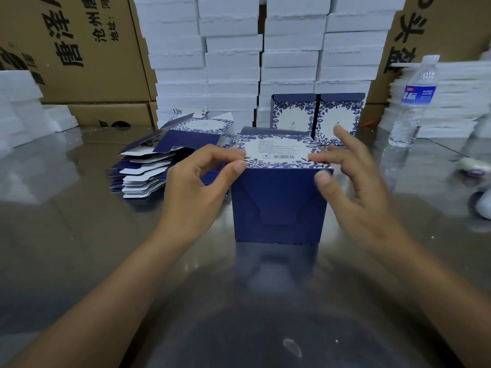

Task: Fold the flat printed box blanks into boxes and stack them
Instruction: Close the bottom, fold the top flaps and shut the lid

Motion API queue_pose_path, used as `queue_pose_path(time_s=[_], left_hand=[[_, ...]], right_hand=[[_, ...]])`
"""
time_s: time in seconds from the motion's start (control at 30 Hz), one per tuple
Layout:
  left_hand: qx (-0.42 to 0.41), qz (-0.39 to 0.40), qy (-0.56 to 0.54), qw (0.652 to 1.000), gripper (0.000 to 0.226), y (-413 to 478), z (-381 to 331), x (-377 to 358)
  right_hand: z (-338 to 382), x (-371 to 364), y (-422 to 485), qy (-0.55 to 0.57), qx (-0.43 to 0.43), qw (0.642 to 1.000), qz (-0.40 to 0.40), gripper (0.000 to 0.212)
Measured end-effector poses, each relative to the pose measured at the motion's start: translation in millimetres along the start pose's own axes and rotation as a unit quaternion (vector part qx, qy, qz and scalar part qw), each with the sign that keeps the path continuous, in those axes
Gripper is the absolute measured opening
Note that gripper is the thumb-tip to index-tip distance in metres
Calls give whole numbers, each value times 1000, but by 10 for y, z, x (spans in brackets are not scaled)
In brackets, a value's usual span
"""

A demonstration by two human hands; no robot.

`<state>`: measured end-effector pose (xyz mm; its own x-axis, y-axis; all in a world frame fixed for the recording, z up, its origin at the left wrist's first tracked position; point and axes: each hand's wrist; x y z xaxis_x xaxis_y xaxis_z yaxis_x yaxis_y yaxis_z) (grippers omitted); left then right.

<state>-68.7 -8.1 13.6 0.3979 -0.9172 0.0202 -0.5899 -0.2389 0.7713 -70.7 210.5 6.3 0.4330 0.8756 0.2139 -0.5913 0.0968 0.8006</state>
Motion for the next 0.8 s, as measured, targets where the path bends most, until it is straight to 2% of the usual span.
queue_pose_path(time_s=[0.07,0.13,0.2,0.27,0.4,0.57,0.8], left_hand=[[28,12,7,1000,24,-21,66,-12],[75,63,2,995,46,-61,120,-29],[110,122,-13,986,66,-112,145,-59],[128,146,-22,981,76,-153,141,-95],[83,87,15,993,66,-199,50,-156],[24,-18,48,998,57,-229,-58,-215],[14,-34,47,998,60,-220,-111,-206]], right_hand=[[-24,-1,-40,-36,-5,998,54,37],[-39,-21,-69,-50,6,995,81,50],[-49,-47,-77,-53,18,995,77,53],[-58,-65,-83,-52,18,997,60,56],[-67,-106,-109,-70,64,995,-6,63],[-14,-145,-108,-68,100,989,-87,58],[21,-144,-106,-57,98,988,-101,57]])
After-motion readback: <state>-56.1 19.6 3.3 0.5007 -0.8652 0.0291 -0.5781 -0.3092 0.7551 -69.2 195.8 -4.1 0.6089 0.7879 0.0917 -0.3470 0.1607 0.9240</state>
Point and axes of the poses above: each hand's wrist, its own y-axis towards the middle knuckle, its own x-axis out of the back of the hand, z = x × y, and after that the axes turned 13 degrees about -z, right-handed
